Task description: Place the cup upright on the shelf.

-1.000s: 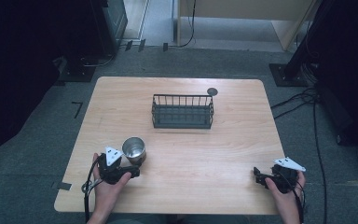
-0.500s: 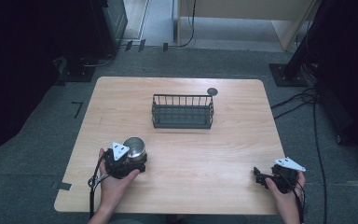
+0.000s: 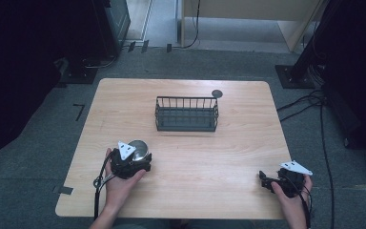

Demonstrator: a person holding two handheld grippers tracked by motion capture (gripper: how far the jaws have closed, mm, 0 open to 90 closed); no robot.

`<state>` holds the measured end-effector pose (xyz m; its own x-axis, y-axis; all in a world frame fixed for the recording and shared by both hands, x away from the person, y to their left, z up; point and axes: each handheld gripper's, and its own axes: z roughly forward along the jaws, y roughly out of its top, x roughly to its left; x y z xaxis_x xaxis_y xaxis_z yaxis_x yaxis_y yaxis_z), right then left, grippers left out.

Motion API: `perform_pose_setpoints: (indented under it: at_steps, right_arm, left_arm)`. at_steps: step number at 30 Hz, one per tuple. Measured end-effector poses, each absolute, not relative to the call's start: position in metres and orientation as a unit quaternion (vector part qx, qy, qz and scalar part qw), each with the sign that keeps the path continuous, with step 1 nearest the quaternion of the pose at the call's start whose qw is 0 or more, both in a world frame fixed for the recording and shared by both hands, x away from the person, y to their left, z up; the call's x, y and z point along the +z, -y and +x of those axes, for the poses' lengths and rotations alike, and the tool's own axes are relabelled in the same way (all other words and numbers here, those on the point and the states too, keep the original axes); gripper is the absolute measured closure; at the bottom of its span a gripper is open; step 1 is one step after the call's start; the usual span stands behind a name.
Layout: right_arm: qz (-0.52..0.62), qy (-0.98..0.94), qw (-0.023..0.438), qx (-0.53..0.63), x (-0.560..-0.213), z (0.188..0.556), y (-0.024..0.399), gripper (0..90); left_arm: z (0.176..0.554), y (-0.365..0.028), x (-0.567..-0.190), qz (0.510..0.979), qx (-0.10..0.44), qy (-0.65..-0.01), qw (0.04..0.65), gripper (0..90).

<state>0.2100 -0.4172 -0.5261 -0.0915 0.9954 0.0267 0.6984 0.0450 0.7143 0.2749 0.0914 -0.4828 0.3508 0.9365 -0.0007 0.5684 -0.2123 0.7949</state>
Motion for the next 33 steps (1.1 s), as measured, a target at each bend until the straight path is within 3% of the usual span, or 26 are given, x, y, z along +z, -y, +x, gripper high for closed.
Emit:
perform_pose_setpoints:
  at_steps: [12,33]
  right_arm:
    - [0.625,-0.677,0.252,0.295,-0.526,0.21,0.417,1.8]
    - [0.625,-0.677,0.252,0.295,-0.526,0.21,0.417,1.9]
  left_arm:
    - [0.276,-0.096,-0.475,0.731,0.251,-0.513,0.375,19.0]
    - [0.279,-0.094,-0.461,0.728,0.258,-0.503,0.389,19.3]
